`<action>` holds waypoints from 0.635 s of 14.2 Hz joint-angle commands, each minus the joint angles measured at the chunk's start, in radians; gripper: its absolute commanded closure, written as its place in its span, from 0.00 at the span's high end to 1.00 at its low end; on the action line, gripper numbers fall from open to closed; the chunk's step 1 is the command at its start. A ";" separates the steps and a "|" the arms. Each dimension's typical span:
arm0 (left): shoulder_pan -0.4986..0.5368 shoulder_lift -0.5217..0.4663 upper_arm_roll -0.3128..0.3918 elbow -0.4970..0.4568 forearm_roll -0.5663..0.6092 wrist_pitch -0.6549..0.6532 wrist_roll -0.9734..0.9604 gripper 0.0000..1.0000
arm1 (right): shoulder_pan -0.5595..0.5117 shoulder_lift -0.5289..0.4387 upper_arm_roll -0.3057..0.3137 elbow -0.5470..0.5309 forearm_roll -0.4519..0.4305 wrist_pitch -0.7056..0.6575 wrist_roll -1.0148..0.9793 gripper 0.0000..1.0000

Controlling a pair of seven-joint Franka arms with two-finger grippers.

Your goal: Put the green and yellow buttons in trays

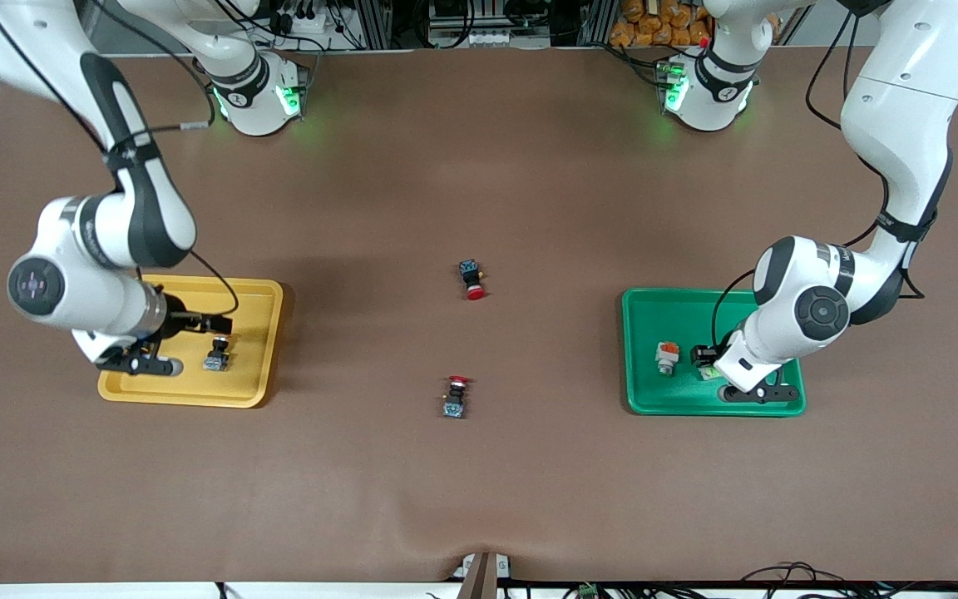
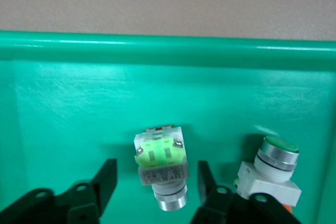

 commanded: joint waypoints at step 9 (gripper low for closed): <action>0.020 -0.037 -0.006 0.076 0.025 -0.013 0.007 1.00 | 0.046 -0.278 0.004 0.074 -0.014 -0.361 -0.081 1.00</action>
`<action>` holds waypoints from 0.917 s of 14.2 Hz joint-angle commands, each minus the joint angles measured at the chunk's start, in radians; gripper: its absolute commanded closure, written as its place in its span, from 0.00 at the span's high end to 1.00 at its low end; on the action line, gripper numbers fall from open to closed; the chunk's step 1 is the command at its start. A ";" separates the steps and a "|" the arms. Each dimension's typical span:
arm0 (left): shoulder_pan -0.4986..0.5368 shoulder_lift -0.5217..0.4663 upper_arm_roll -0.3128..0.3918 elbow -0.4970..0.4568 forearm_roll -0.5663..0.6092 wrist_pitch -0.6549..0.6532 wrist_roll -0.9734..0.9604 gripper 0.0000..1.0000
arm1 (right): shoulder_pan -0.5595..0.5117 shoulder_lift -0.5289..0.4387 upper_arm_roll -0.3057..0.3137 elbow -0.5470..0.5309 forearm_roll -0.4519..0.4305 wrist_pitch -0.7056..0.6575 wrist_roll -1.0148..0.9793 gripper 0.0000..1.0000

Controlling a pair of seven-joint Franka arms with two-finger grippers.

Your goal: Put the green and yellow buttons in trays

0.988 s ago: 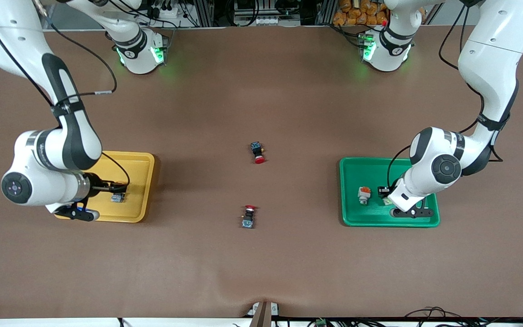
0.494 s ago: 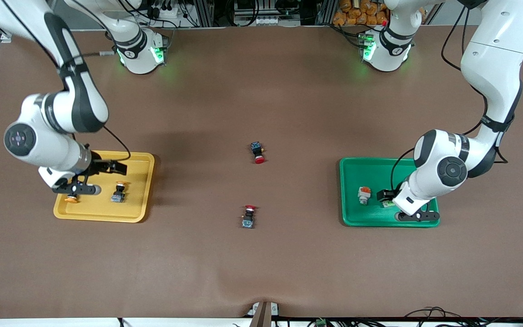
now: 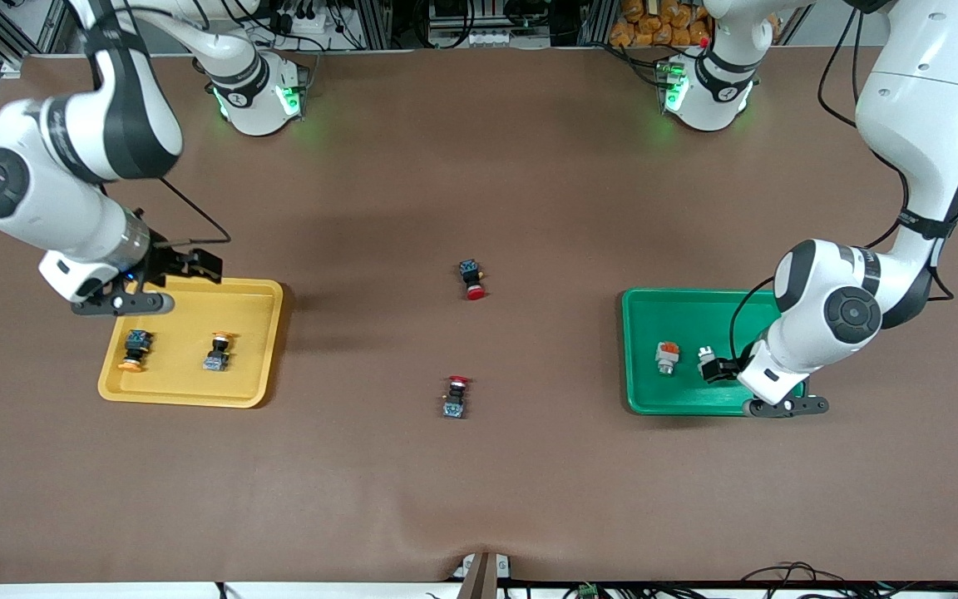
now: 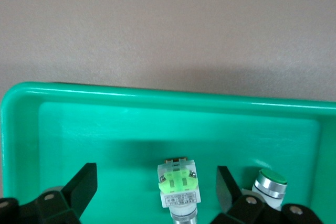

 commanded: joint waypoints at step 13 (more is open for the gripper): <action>0.003 -0.171 -0.078 0.136 0.006 -0.307 0.005 1.00 | -0.034 -0.073 -0.022 0.392 -0.011 -0.533 -0.086 1.00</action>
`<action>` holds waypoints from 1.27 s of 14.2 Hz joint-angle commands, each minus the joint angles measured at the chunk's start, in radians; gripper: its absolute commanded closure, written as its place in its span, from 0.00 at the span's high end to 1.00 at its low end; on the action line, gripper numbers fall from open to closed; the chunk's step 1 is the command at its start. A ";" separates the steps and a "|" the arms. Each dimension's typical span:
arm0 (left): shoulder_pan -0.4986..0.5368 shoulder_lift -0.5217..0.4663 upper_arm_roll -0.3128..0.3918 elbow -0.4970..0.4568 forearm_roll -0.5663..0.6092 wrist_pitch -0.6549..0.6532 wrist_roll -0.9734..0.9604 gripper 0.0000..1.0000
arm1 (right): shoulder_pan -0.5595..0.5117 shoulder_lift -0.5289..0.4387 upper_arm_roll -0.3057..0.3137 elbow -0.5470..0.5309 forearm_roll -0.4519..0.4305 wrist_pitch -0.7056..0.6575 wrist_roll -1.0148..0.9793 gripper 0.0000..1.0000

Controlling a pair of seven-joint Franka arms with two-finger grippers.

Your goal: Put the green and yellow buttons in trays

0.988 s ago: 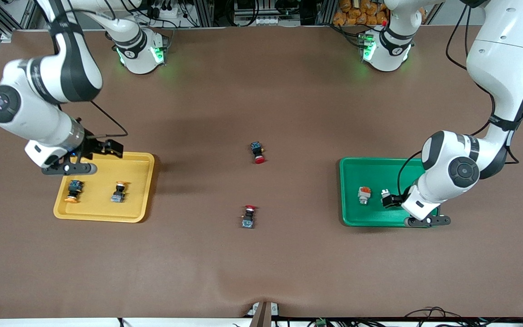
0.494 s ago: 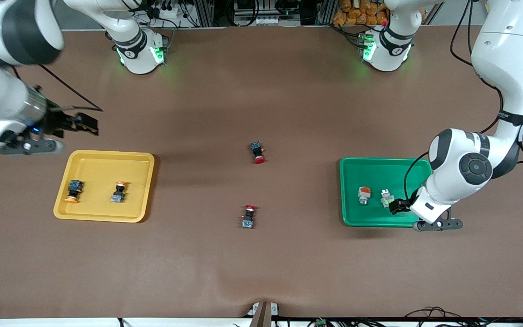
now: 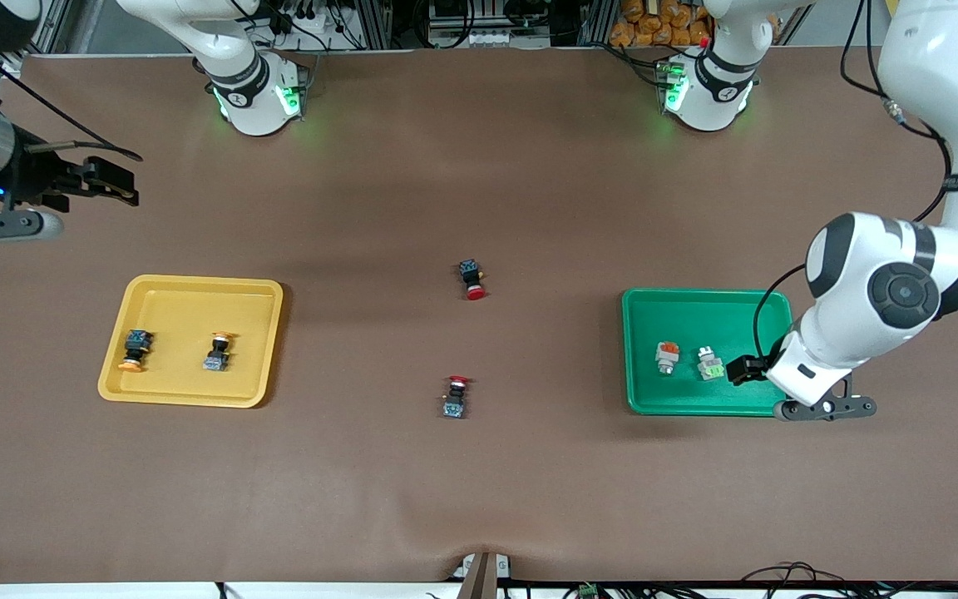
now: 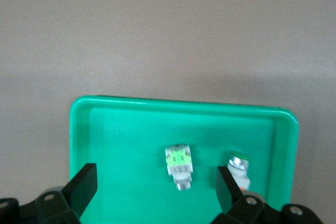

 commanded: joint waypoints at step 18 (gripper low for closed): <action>-0.172 -0.378 0.179 0.109 -0.211 -0.518 0.184 1.00 | -0.067 -0.034 -0.008 0.016 0.034 0.081 0.014 1.00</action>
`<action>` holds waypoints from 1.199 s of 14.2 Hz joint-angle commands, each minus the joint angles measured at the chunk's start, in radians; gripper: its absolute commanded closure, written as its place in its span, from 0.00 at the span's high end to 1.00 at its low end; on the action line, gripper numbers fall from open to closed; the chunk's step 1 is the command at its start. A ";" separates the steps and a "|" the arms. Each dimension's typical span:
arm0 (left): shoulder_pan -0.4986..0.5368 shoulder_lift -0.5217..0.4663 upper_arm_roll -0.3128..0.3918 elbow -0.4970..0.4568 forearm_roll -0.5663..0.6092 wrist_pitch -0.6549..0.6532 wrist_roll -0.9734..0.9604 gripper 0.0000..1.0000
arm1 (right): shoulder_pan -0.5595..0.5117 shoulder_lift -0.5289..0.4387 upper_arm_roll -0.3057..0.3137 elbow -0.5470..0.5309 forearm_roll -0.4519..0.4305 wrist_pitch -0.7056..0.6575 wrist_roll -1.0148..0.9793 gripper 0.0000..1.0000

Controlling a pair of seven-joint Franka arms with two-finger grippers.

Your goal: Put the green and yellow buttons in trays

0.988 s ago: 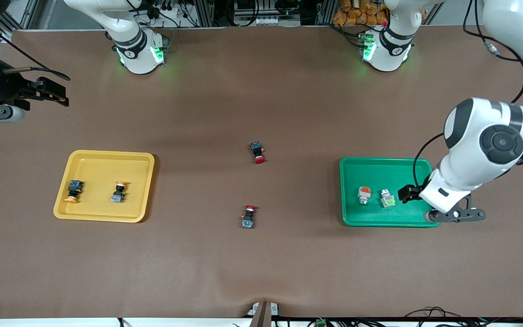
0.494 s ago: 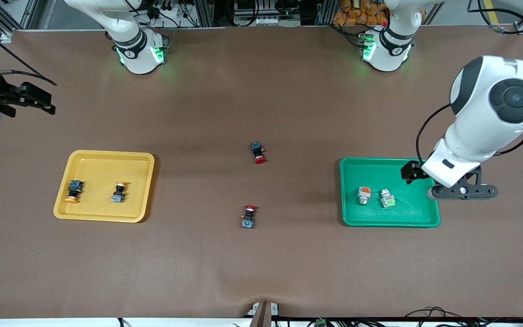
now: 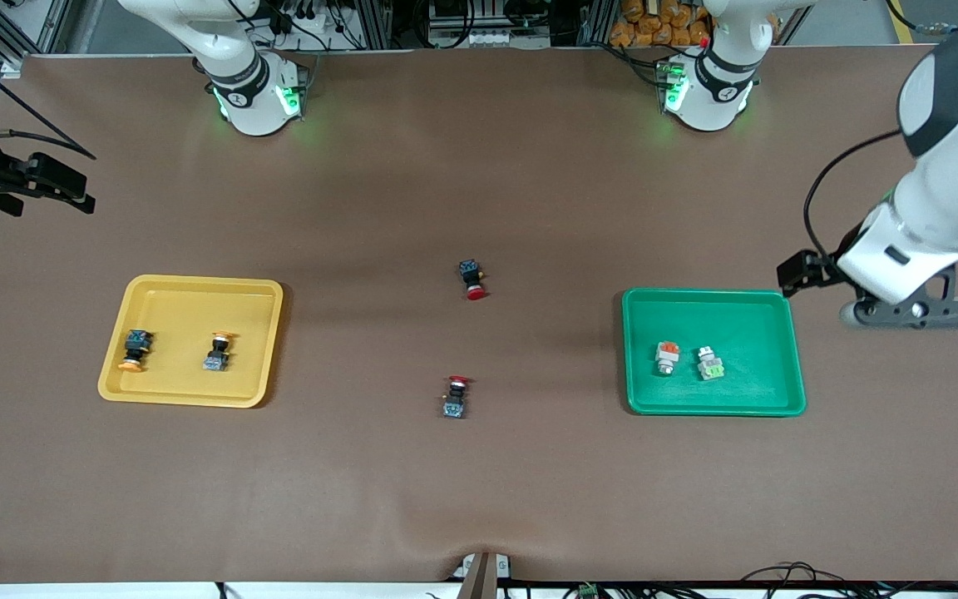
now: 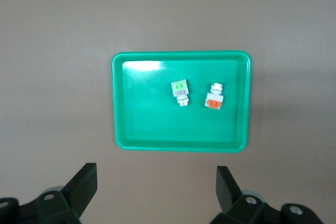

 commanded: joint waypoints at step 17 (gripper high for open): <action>-0.159 -0.229 0.327 -0.018 -0.118 -0.226 0.188 1.00 | -0.038 -0.015 0.011 0.002 0.014 -0.014 -0.007 1.00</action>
